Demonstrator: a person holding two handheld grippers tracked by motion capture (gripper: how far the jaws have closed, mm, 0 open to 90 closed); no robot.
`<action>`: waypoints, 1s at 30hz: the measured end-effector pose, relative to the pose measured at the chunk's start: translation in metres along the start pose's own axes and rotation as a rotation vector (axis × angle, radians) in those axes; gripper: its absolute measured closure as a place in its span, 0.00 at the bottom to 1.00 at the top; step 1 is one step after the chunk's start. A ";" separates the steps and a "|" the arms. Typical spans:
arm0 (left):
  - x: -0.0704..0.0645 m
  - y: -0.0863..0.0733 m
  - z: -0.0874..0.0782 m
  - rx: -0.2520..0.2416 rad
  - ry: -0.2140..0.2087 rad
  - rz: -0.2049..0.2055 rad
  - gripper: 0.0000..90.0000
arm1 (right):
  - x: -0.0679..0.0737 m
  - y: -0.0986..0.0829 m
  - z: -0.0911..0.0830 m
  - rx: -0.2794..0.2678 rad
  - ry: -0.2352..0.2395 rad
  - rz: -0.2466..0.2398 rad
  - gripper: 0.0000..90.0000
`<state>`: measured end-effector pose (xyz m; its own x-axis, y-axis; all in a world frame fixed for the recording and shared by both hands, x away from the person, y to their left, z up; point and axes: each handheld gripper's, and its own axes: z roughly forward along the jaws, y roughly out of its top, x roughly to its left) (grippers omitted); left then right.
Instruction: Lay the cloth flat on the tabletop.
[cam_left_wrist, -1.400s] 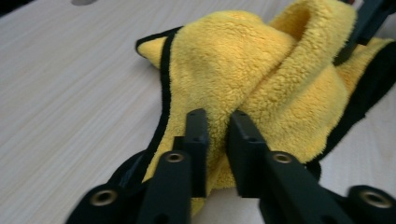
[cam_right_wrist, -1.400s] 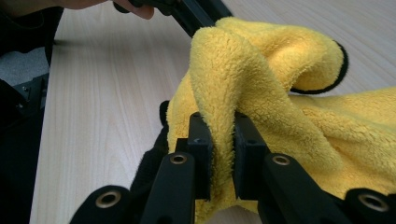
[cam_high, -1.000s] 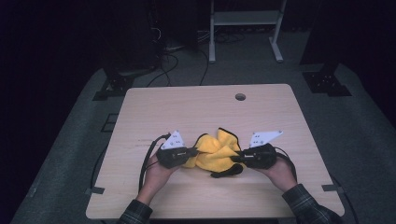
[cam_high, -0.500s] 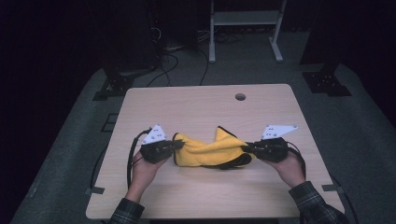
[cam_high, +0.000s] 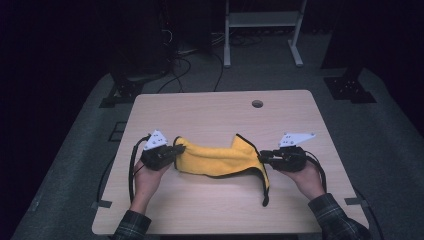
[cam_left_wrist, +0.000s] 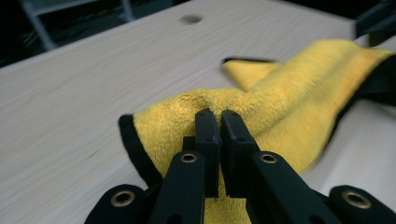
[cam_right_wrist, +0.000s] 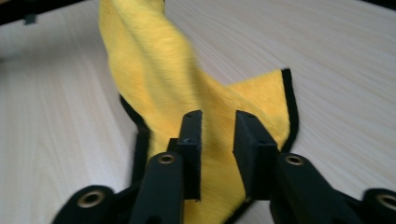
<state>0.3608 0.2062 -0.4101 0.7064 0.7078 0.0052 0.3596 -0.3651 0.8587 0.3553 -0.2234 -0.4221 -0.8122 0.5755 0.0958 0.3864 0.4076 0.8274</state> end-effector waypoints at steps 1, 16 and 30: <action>0.003 -0.003 0.001 0.006 0.007 -0.008 0.96 | -0.003 -0.002 0.000 0.001 0.000 0.013 0.76; 0.011 -0.021 -0.007 0.027 0.053 -0.040 0.53 | 0.020 -0.030 -0.014 0.063 0.050 -0.020 0.64; -0.008 -0.041 -0.015 0.117 0.025 0.009 0.41 | 0.054 -0.060 0.006 0.265 0.087 -0.186 0.61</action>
<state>0.3306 0.2245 -0.4373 0.6949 0.7186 0.0270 0.4230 -0.4388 0.7928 0.2902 -0.2127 -0.4698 -0.9095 0.4155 0.0128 0.3185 0.6767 0.6638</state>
